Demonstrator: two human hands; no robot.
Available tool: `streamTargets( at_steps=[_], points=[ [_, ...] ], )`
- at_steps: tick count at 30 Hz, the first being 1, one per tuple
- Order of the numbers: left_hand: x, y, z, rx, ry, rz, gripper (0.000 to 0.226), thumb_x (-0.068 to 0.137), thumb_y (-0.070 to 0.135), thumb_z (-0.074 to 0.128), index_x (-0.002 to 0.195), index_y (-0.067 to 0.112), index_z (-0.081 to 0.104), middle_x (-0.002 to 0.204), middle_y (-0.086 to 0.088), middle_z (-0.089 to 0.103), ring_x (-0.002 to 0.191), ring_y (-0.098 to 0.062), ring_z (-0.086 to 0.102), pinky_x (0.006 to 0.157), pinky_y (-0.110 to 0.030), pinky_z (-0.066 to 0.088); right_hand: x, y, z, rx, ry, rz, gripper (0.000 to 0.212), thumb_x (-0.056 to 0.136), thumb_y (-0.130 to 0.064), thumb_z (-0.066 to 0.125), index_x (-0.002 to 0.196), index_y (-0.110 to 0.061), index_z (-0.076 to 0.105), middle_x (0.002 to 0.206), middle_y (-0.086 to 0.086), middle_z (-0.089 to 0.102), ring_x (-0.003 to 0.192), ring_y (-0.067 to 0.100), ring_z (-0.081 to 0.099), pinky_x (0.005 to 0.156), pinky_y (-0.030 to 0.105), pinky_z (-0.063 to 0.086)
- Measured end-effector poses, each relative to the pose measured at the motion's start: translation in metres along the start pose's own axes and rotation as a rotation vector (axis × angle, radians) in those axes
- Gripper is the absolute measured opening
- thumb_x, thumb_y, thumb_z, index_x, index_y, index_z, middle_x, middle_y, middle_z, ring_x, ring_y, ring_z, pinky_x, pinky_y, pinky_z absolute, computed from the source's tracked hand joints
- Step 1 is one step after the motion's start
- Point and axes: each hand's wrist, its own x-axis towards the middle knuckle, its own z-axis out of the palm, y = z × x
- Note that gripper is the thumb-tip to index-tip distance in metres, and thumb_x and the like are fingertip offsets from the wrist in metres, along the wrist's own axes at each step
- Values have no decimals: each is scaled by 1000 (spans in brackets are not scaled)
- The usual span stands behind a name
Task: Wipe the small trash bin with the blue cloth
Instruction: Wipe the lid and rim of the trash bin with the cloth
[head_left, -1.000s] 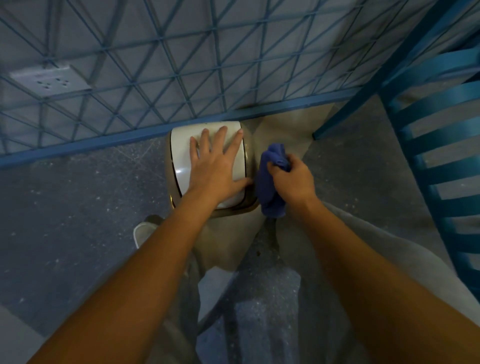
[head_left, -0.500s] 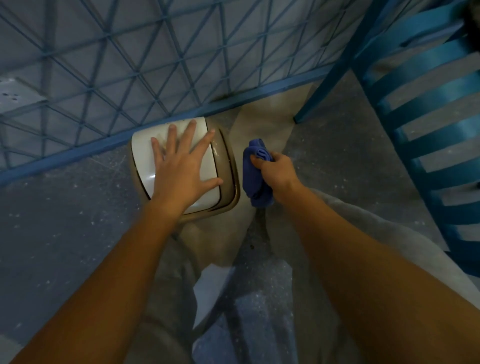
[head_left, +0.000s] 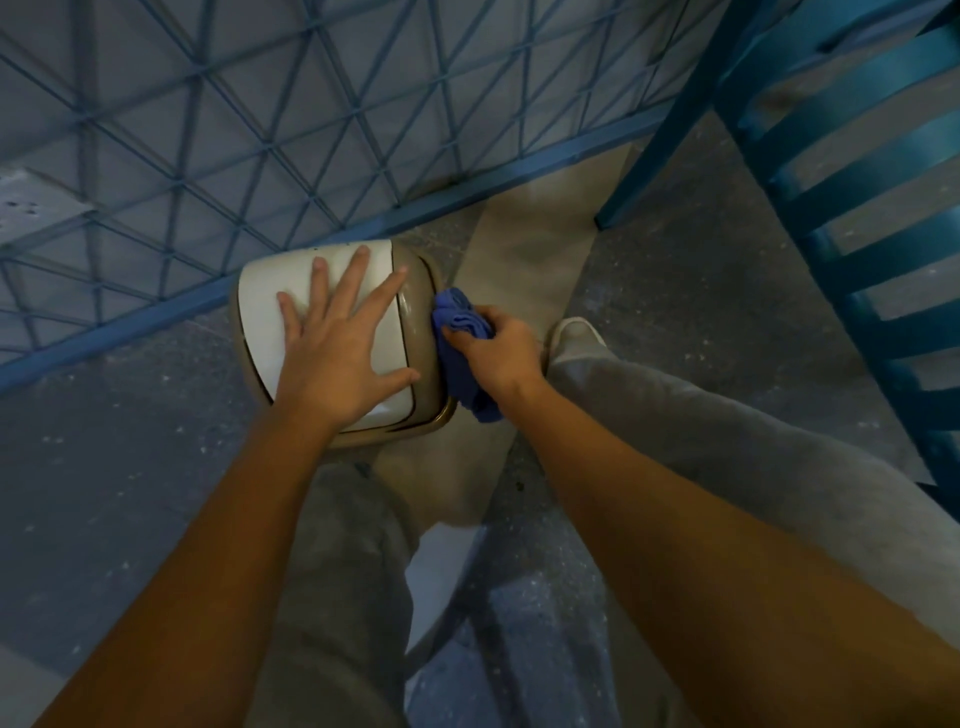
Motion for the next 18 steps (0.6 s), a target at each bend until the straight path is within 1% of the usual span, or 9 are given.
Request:
streamTargets(
  at_steps=[3,7,9,11,13,14,16,17,18],
  points=[
    [1,1,1,-10,10,7,96,72,44,71,145,35,10,158,2,-4,144,-32,-11,112,-60,-3,12,-4,3,-120,45,-52,27,87,-17,61,112,-6,63,107,14,68,96,26,63,84,36,49],
    [2,1,2,-12,30,-4,95,72,43,72,146,33,14,158,0,-1,144,-34,-9,111,-62,-1,29,-13,6,-224,39,-77,24,86,-17,62,107,-5,63,104,13,68,87,19,61,72,27,44],
    [2,-1,1,-21,38,-18,95,71,42,73,146,32,14,158,-1,0,144,-34,-8,111,-62,-1,33,-16,8,-245,20,-57,28,85,-16,63,111,-5,61,108,13,66,93,21,61,74,26,42],
    [2,-1,2,-21,39,-21,95,71,42,73,146,32,14,158,-1,1,144,-34,-8,111,-62,0,32,-13,9,-256,12,-25,28,84,-17,64,109,-5,59,110,16,64,100,26,60,80,31,46],
    [2,0,1,-30,42,-24,96,70,43,73,146,33,15,158,-1,1,144,-34,-8,111,-62,0,26,-5,9,-251,8,16,21,81,-18,65,97,-8,55,107,16,62,97,28,59,82,37,48],
    [2,0,1,-35,44,-25,96,70,43,73,146,33,15,158,-1,1,144,-34,-8,111,-62,-1,23,0,9,-238,5,46,17,81,-18,65,88,-11,52,103,16,62,92,27,58,78,36,47],
    [2,0,2,-39,48,-20,96,70,43,73,146,33,15,158,-1,2,144,-34,-8,111,-62,-1,17,8,10,-216,6,93,25,82,-16,65,71,-18,43,93,12,58,84,23,53,71,32,43],
    [2,0,2,-42,51,-16,95,70,43,73,146,32,15,158,-1,2,144,-34,-8,111,-62,-1,16,10,10,-215,13,100,28,82,-16,65,68,-19,41,91,12,57,83,22,52,70,31,41],
    [2,-1,2,-43,53,-14,95,70,43,73,146,32,16,158,-2,3,144,-34,-8,111,-62,-1,15,10,11,-218,24,98,26,82,-16,65,70,-17,42,92,13,58,83,23,53,69,30,41]
  ],
)
